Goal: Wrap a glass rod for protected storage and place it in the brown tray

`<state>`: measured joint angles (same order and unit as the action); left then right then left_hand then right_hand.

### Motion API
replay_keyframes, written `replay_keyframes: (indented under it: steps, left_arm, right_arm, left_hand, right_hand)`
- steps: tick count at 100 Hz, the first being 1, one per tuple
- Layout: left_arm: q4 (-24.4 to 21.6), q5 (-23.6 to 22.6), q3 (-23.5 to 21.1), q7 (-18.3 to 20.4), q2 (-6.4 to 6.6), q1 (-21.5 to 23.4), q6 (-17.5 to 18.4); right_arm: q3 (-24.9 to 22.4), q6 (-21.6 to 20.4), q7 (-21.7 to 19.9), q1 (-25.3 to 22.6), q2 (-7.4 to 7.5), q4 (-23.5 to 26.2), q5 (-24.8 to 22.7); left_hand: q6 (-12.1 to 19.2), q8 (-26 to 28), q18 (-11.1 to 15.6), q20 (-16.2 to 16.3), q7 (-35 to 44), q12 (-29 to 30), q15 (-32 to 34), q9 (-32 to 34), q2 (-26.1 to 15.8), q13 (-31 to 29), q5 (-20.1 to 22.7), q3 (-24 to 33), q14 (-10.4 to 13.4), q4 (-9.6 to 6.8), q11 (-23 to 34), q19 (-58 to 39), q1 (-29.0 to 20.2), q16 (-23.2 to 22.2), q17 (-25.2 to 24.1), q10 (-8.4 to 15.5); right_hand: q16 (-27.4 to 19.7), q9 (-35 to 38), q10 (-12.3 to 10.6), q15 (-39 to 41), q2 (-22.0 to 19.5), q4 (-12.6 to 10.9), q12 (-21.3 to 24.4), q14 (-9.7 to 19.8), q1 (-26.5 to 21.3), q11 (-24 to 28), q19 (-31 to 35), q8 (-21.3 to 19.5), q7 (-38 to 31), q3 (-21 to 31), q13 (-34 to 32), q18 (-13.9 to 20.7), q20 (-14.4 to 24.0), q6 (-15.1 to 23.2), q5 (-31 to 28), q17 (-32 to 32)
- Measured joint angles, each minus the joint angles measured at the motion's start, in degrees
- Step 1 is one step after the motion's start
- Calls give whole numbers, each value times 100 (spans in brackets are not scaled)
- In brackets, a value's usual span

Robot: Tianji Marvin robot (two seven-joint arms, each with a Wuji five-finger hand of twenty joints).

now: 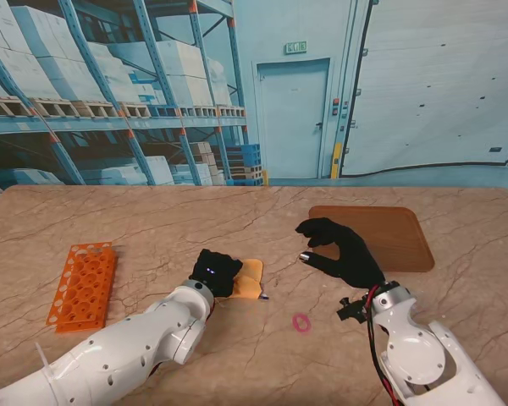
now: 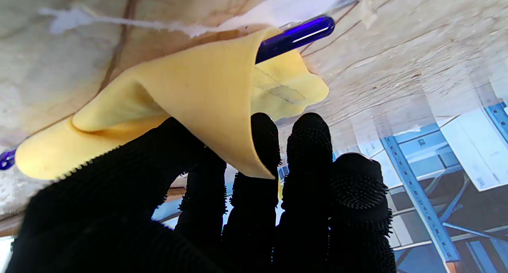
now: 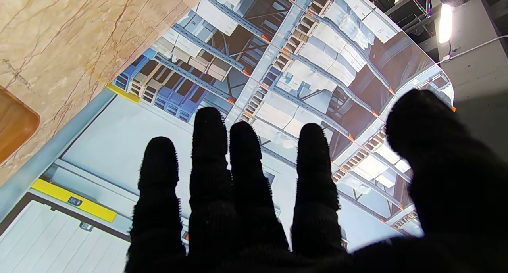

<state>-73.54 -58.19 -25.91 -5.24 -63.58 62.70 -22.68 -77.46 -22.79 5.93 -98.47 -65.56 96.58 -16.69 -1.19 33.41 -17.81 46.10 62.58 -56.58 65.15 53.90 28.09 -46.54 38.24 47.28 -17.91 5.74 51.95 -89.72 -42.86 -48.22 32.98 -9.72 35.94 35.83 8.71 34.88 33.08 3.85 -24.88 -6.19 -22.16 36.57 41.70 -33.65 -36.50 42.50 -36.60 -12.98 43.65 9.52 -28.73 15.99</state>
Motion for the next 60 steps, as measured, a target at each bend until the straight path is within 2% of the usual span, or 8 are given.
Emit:
replay_keyframes:
  steps: [8,22,26,32,42,55,60]
  left_arm:
    - [85,-71,125,-2,-2,-79,-40]
    - [122,-139,224,4,0,-152,-73]
    - [133,-146,229,0,0,-157,-77]
    - [157,-170,239,-23,0,-159,-81]
    - [177,-241,242,-59,4,-157,-81]
    - [164,-279,196,-56,14,-128,-88]
    - [150,-280,140,-55,16,-94,-88]
  right_arm:
    - [1,4,0,1,0,0,0]
    - [12,14,3,13,2,-3,-34]
    - [28,19,6,30,5,-15,-72]
    - [78,41,3,70,18,-42,-88]
    - [223,106,0,176,39,-100,-107]
    - [369,159,41,350,46,-221,-777]
    - [426,174,45,412,54,-271,-844]
  left_hand:
    - [-12,-17,12,-9,-35,-47,-135,-224,-21,196,-130,-40,0,0,-118,45,1,0,-170,2]
    - [-358,-238,58,7,-577,91,-377,-1008,-31,647,-801,-116,0,-28,-431,295,36,-2,-561,-68]
    - [-501,-239,73,57,-959,297,-414,-1292,-259,758,-1001,-214,0,-34,-475,384,256,-48,-616,-132]
    - [-673,-192,93,81,-1448,517,-472,-1706,-606,905,-1310,-412,0,-259,-608,499,511,-59,-757,-202]
    - [-808,-275,129,142,-1873,771,-564,-2253,-607,1171,-1799,-515,0,-319,-928,640,570,-65,-1001,-285]
    - [-827,-486,145,240,-2310,1257,-781,-2798,-652,1628,-2160,-699,0,-319,-1503,913,597,-67,-1401,-375]
    - [-828,-486,147,270,-2376,1356,-905,-2864,-647,1760,-2201,-780,0,-320,-1546,1018,666,-67,-1540,-410]
  right_hand:
    - [0,0,0,0,0,0,0,-1,0,0,0,0,0,0,0,0,0,-2,-1,0]
    - [1,0,0,1,0,0,0,-1,0,0,0,0,0,0,0,0,0,-5,-1,0]
    - [1,0,0,1,0,0,0,-1,0,0,0,0,0,0,0,0,0,-5,-46,0]
    - [1,0,0,5,0,0,0,-1,0,0,0,-5,0,0,-2,0,0,-11,-53,0]
    - [3,1,0,11,0,0,-3,-1,-1,0,0,-17,0,0,-18,0,0,-23,-56,0]
    - [3,1,0,12,0,0,-5,-1,-4,27,0,-25,0,0,-34,0,0,-23,-56,3]
    - [3,1,0,12,0,0,-5,-1,-4,38,0,-27,0,0,-35,0,0,-24,-56,3]
